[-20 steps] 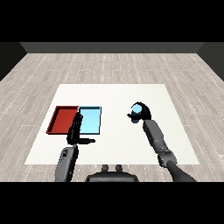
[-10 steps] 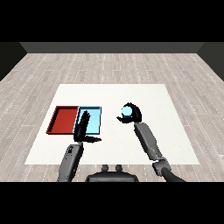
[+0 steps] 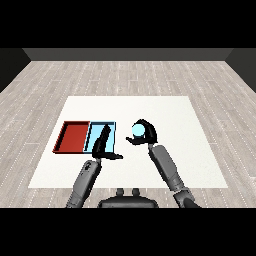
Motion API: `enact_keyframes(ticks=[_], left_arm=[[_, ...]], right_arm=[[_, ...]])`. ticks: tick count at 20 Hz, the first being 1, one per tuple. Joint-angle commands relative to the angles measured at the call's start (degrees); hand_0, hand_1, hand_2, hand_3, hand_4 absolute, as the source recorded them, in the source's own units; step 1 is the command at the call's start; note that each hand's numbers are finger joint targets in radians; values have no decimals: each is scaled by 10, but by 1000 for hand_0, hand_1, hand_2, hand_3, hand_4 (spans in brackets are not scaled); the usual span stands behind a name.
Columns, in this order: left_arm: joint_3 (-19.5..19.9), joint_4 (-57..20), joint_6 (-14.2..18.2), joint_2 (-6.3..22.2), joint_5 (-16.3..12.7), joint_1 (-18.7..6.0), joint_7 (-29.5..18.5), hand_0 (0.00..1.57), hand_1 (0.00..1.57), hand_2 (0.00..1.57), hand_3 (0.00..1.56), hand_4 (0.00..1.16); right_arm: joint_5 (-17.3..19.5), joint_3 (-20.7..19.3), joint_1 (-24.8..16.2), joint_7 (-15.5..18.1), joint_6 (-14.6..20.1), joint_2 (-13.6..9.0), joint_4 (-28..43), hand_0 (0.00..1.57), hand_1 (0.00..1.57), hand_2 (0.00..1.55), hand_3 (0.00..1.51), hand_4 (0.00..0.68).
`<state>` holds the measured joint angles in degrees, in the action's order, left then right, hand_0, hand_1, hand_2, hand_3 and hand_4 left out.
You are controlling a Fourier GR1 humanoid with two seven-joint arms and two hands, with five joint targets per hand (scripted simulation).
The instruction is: Pick the blue can and put it in the blue box
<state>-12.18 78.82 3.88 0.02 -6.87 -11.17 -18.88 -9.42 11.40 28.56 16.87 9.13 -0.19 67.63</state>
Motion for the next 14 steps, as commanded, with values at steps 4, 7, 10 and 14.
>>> enact_keyframes(ticks=[4, 7, 10, 14], left_arm=[[-64, -70, 55, 0, -31, -31, -28, 0, 0, 0, 0, 0], [-69, -59, 74, 0, -49, -52, 13, 0, 0, 0, 0, 0], [-86, -147, 95, 0, -63, -74, -48, 0, 0, 0, 0, 0], [-66, -194, 53, 0, -66, -101, -42, 0, 0, 0, 0, 0]], right_arm=[[-14, 23, 42, 24, 27, 2, -49, 1423, 1423, 1447, 1414, 661], [-12, 46, -4, 20, 25, 2, 11, 1416, 1416, 1448, 1415, 658], [8, 29, -17, 1, 5, 2, 28, 1407, 1407, 1445, 1408, 665], [-8, 43, -6, 18, 6, 2, 23, 1405, 1405, 1440, 1404, 674]])
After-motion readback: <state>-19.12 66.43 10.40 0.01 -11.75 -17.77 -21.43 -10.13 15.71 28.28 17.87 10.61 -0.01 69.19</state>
